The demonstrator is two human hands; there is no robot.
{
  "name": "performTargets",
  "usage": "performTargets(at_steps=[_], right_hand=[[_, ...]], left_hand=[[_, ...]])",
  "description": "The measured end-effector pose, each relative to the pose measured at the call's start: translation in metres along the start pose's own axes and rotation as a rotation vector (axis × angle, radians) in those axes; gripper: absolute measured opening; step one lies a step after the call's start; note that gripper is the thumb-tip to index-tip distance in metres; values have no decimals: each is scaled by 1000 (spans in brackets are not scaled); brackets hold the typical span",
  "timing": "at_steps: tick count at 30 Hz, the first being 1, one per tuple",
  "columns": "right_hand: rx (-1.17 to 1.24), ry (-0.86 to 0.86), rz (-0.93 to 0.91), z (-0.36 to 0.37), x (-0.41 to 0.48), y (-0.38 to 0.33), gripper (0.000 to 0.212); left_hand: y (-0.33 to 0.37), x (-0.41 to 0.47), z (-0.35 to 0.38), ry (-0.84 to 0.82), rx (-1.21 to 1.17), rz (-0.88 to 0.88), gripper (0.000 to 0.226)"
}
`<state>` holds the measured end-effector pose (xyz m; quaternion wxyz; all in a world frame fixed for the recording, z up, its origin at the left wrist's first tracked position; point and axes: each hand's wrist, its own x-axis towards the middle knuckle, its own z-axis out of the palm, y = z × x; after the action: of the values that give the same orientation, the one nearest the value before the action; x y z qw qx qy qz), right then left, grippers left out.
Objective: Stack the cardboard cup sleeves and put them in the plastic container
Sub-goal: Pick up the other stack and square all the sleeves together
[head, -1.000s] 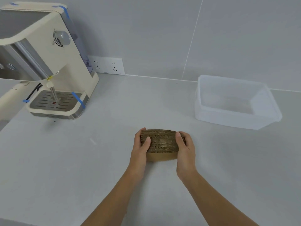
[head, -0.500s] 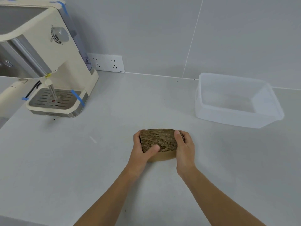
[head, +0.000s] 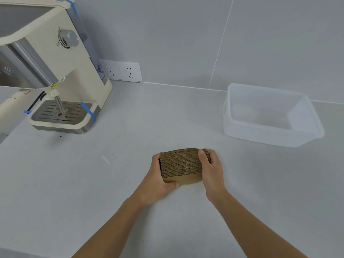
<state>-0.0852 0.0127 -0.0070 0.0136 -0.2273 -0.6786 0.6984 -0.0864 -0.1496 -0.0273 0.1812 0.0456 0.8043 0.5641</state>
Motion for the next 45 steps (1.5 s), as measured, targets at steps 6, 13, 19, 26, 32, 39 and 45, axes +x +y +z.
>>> performTargets(at_steps=[6,13,19,26,32,39,45], right_hand=[[-130,-609,56,-44,11,-5,89],[-551,-665,-104,-51,17,-6,93],[-683,-589,-176,-51,10,-2,87],[-634,-553,-161,-53,9,4,78],[-393,-554,-69,-66,6,-9,84],[-137,-508,-59,-87,11,-72,82],[-13,-419,-135,-119,26,-118,65]], left_hand=[[2,0,0,5,6,0,77],[3,-1,-4,-7,86,-2,77],[2,-4,-9,48,294,88,71],[4,-6,-5,90,246,115,64],[27,-3,1,36,101,67,65],[94,22,6,30,-48,96,63],[150,47,33,-47,-132,70,60]])
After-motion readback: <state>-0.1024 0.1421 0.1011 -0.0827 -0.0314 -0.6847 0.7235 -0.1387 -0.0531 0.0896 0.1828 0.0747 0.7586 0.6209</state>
